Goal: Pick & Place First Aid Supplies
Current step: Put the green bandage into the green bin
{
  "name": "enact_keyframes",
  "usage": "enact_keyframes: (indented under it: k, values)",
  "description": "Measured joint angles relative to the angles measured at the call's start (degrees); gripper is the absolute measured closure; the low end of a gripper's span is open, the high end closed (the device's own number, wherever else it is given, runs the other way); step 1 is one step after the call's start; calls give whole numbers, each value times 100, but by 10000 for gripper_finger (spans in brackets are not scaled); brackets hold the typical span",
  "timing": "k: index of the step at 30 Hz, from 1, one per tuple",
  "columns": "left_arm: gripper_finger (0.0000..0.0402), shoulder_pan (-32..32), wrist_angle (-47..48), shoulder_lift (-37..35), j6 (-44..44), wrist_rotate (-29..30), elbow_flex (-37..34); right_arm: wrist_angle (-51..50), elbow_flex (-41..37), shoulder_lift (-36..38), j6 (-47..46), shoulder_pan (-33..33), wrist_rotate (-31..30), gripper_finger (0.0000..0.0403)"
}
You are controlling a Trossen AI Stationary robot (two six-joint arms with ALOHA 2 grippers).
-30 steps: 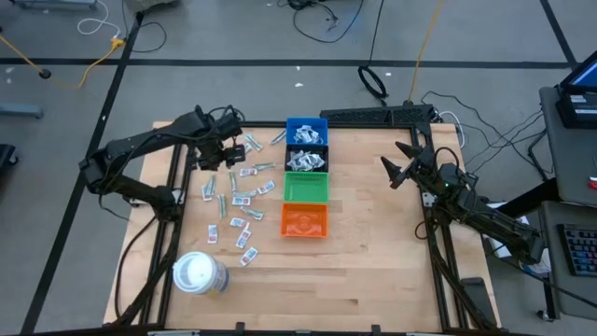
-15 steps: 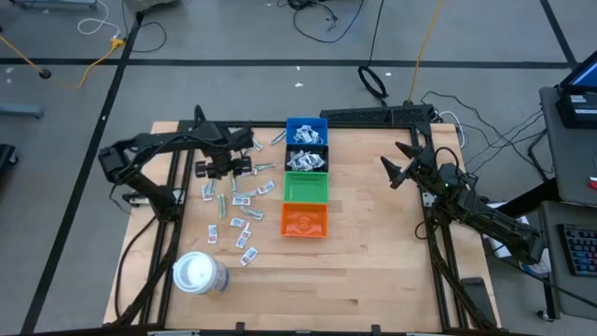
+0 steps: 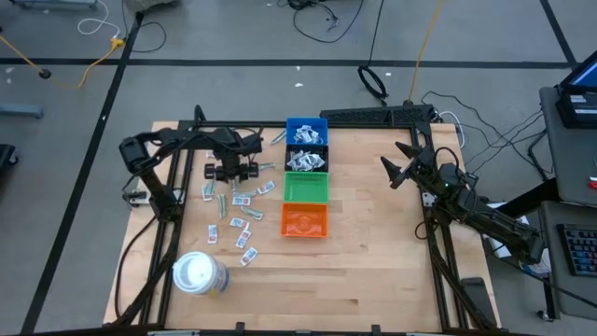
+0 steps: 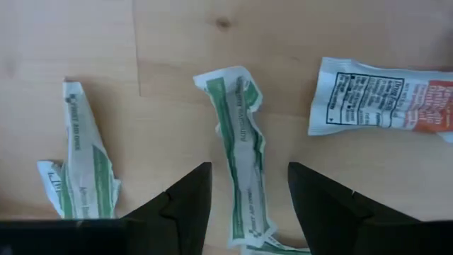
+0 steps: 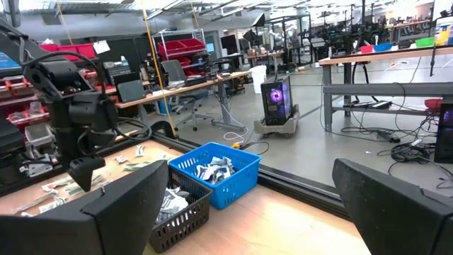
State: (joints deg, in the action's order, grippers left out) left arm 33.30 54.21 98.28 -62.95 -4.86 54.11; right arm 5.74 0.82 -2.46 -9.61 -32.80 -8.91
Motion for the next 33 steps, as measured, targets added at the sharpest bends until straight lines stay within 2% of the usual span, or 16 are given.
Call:
enact_keyframes:
  k: [7,17,22,27,33]
  values:
    - [252,-48,-42,2,110,-75,0,0,0,-2,-2,0,0,9]
    - [391,-122,-39,-6,711,-157,-2,0,0,-2,-2,0,0,9]
    - [394,-135,-11,-168,1004,-224,-11,0,0,-2,-2,0,0,9]
    - [396,-129,28,-471,1729,-181,23,0,0,-2,-2,0,0,9]
    - [398,-129,549,-572,3648,22,363,0,0,-2,-2,0,0,9]
